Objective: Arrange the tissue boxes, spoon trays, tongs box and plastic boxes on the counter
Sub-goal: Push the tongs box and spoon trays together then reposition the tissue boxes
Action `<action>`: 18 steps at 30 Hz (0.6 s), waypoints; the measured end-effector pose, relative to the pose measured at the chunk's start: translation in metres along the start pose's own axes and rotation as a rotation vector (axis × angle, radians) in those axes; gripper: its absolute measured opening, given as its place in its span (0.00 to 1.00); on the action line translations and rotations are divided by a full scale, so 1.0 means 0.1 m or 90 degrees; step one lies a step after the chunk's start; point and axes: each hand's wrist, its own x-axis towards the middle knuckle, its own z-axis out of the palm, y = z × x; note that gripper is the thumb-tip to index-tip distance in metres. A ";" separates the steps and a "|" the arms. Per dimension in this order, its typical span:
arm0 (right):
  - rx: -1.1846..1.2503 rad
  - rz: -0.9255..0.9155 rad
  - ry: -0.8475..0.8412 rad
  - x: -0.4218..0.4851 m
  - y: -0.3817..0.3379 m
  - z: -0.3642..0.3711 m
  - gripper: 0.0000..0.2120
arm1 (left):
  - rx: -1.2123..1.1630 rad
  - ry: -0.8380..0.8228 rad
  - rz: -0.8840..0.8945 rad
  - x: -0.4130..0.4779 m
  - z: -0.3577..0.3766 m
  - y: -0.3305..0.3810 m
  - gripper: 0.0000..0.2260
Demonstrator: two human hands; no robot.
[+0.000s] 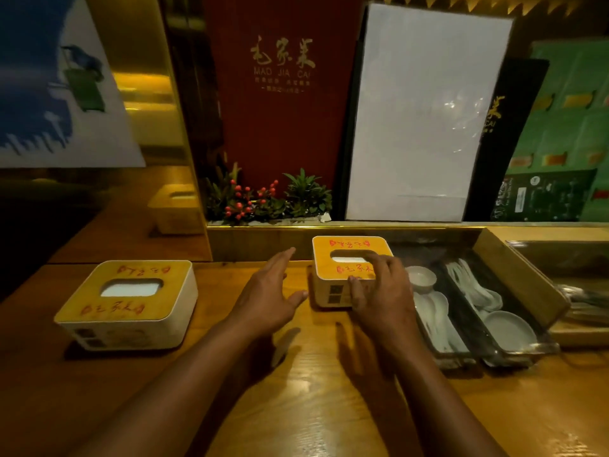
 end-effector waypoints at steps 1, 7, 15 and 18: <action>0.016 -0.024 -0.025 -0.05 -0.17 0.07 0.21 | 0.011 0.006 0.017 -0.03 -0.13 -0.08 0.36; 0.043 -0.180 -0.234 -0.49 -1.21 0.82 0.22 | 0.062 0.090 0.068 -0.29 -1.00 -0.63 0.25; 0.079 -0.098 -0.194 -1.01 -2.18 1.75 0.34 | 0.062 0.165 -0.047 -0.71 -2.09 -1.64 0.29; 0.057 -0.086 -0.151 -1.06 -2.21 1.84 0.30 | -0.007 0.111 -0.142 -0.81 -2.16 -1.97 0.35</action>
